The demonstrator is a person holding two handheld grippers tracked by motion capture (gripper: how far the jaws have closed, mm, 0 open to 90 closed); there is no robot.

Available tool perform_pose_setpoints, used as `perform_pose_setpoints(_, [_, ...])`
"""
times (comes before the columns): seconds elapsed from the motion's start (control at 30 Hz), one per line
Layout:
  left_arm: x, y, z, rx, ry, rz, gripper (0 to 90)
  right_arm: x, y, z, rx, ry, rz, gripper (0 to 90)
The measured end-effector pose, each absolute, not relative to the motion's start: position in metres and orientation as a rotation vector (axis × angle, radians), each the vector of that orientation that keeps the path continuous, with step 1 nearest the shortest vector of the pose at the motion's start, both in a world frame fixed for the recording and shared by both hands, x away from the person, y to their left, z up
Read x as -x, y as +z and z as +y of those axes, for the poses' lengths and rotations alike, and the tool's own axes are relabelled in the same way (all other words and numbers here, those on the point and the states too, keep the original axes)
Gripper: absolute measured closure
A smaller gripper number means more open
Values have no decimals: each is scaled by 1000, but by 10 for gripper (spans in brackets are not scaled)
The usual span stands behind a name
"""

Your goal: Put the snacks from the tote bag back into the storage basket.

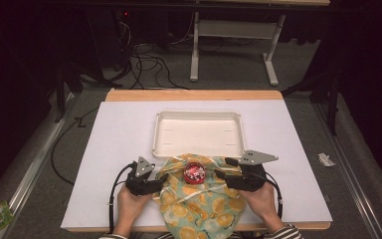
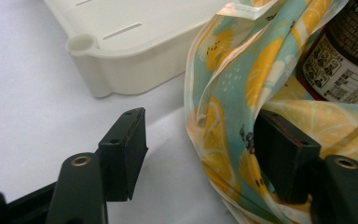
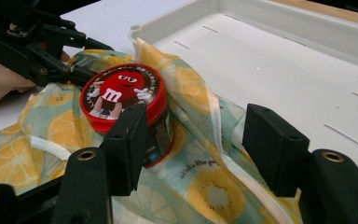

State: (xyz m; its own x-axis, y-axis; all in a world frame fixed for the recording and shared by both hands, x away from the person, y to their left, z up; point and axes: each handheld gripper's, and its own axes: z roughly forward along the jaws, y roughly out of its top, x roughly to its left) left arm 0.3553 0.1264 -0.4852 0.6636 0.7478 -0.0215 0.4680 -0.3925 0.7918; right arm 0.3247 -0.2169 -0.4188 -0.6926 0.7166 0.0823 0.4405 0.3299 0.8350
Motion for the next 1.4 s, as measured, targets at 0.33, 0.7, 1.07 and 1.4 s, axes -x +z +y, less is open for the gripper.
perform_pose_setpoints(0.33, [-355, -485, 127, -2055, 430, 939, 366, -326, -419, -198, -993, 1297, 2361, 375])
perform_pose_setpoints(0.7, [-355, -485, 127, -2051, 428, 941, 363, -330, -418, -174, -925, 1290, 2425, 315])
perform_pose_setpoints(1.07, [-355, -485, 128, -2045, 433, 940, 364, -336, -423, -152, -881, 1220, 2479, 253])
perform_pose_setpoints(1.4, [-355, -485, 128, -2048, 430, 940, 363, -343, -430, -139, -872, 1147, 2521, 210])
